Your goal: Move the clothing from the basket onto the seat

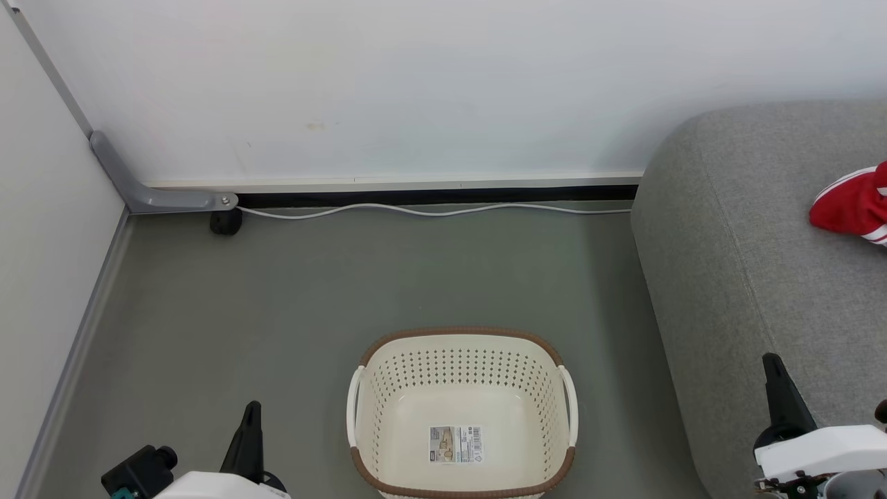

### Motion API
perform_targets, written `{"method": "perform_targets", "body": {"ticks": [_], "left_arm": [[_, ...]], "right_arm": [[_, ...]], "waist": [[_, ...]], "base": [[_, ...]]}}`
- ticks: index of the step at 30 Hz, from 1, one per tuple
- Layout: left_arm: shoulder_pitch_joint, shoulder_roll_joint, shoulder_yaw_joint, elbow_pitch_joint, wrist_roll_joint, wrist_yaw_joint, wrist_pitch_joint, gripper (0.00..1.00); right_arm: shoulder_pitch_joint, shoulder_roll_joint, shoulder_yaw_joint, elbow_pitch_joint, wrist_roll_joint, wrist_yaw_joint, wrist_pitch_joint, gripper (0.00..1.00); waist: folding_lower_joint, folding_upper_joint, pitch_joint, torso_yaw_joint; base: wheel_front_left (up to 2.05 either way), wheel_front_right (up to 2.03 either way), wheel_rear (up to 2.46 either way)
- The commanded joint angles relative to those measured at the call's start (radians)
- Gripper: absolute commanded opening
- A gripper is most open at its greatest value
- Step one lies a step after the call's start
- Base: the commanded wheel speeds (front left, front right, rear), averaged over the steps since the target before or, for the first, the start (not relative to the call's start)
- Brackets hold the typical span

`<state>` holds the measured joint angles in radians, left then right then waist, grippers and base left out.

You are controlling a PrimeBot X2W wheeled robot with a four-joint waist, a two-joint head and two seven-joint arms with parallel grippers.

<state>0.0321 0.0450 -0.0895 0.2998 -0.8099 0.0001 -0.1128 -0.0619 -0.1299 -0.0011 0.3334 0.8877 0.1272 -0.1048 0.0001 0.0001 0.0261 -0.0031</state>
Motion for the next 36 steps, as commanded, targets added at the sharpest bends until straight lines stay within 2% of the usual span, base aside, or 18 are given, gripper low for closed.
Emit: {"method": "perform_targets", "body": {"ticks": [1,36], "left_arm": [[-0.050,0.010,0.025,-0.028,-0.031,-0.008,0.007,0.00],[-0.093,0.012,0.104,-0.041,-0.404,-0.067,0.107,0.00]], "right_arm": [[-0.034,-0.010,-0.005,-0.032,0.031,0.002,0.009,0.00],[-0.040,0.033,-0.057,-0.059,0.361,0.003,0.109,0.00]], "waist": [[-0.0001,-0.0001,0.000,0.000],[-0.0001,-0.0001,-0.011,0.002]], "base": [[0.00,0.00,0.00],[0.00,0.00,0.00]]}}
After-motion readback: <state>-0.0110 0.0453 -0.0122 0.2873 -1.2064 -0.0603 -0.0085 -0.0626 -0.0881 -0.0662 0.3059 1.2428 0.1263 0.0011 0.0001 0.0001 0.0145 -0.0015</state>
